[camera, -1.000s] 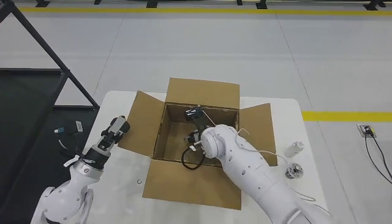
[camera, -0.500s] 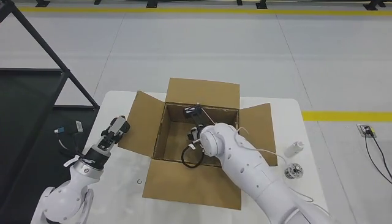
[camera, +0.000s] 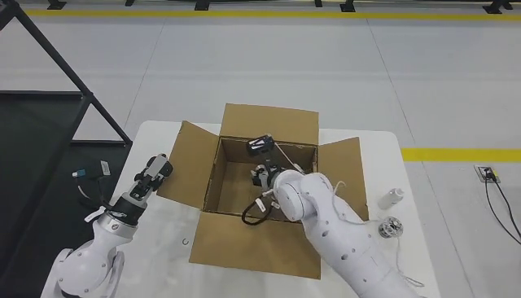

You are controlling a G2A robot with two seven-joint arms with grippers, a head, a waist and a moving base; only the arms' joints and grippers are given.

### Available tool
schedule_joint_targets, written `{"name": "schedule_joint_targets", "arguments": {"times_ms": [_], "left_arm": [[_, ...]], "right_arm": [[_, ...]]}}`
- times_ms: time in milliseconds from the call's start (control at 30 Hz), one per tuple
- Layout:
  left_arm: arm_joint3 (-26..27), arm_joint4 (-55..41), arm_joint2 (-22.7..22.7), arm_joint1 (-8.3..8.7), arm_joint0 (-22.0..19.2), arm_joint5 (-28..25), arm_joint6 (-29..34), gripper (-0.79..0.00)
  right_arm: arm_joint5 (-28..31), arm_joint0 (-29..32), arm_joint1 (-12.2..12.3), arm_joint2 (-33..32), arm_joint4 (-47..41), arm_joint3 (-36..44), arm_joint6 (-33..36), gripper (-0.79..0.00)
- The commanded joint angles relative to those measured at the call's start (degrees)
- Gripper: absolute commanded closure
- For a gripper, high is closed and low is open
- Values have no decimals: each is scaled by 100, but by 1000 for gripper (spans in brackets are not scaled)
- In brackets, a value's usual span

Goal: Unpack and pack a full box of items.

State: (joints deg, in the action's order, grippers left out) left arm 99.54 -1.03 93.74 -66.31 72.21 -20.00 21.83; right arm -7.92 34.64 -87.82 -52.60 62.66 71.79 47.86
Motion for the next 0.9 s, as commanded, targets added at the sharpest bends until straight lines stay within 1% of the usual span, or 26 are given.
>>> {"name": "schedule_joint_targets", "arguments": {"times_ms": [0, 67, 533, 667, 767, 867], "left_arm": [[0, 0, 0, 0, 0, 0, 0, -785], [0, 0, 0, 0, 0, 0, 0, -785], [0, 0, 0, 0, 0, 0, 0, -785], [0, 0, 0, 0, 0, 0, 0, -785], [0, 0, 0, 0, 0, 0, 0, -785], [0, 0, 0, 0, 0, 0, 0, -785]], "right_arm": [[255, 351, 101, -277, -35, 681, 161, 0], [461, 641, 200, -599, -82, 1159, 399, 0], [461, 641, 200, -599, -82, 1159, 399, 0], [620, 731, 205, -559, -50, 1194, 270, 0], [784, 846, 248, -735, -89, 1473, 218, 0], [949, 1146, 338, -1089, -86, 2008, 243, 0]]}}
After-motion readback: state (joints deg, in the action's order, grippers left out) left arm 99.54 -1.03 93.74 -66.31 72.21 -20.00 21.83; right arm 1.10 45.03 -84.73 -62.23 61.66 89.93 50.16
